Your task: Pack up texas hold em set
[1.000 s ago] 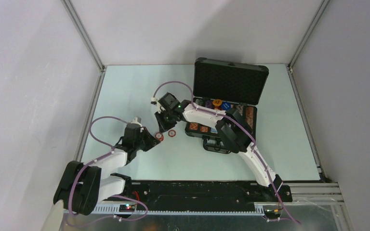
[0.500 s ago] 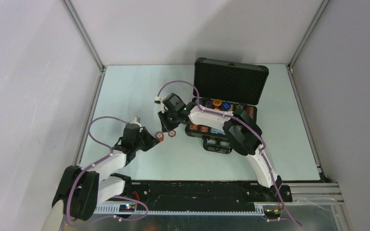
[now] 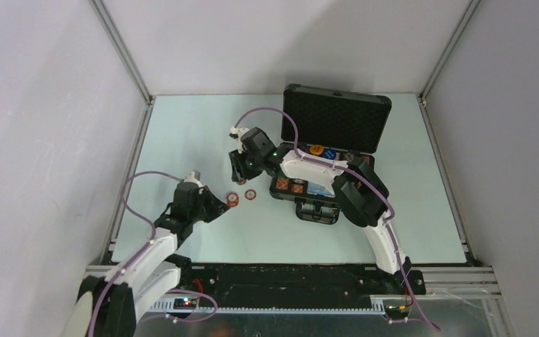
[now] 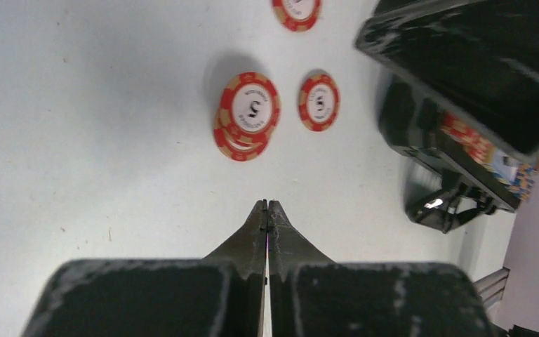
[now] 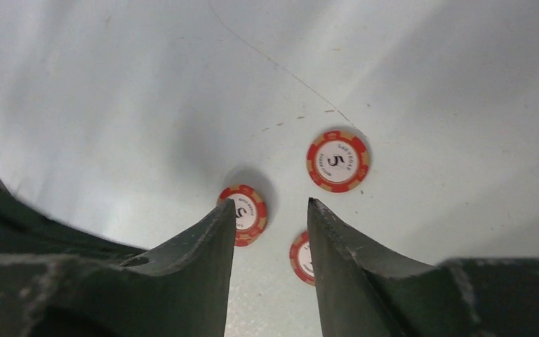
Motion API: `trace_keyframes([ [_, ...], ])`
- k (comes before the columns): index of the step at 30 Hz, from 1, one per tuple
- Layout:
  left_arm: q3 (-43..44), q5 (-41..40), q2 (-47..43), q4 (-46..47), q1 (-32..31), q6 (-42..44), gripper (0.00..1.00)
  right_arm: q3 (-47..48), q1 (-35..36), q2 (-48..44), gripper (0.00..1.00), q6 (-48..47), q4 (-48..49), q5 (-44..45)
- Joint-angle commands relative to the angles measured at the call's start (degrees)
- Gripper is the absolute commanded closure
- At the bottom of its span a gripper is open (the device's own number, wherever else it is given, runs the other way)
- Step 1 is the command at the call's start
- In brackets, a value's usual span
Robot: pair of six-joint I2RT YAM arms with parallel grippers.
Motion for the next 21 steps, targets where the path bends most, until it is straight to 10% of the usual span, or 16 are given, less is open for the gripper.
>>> trace_keyframes([
  [1, 6.0, -1.6, -8.0, -9.4, -0.3, 2.4, 1.00, 4.4, -1.4, -0.9, 0.51, 1.8, -5.9, 3.0],
  [10, 21.1, -5.1, -17.7, -26.7, -0.2, 7.0, 0.60, 13.9, 0.0, 4.8, 0.39, 2.5, -19.5, 9.7],
  [21, 37.2, -19.3, -17.4, -41.4, -0.2, 20.3, 0.42, 17.7, 1.6, 8.0, 0.39, 5.1, -28.1, 15.2],
])
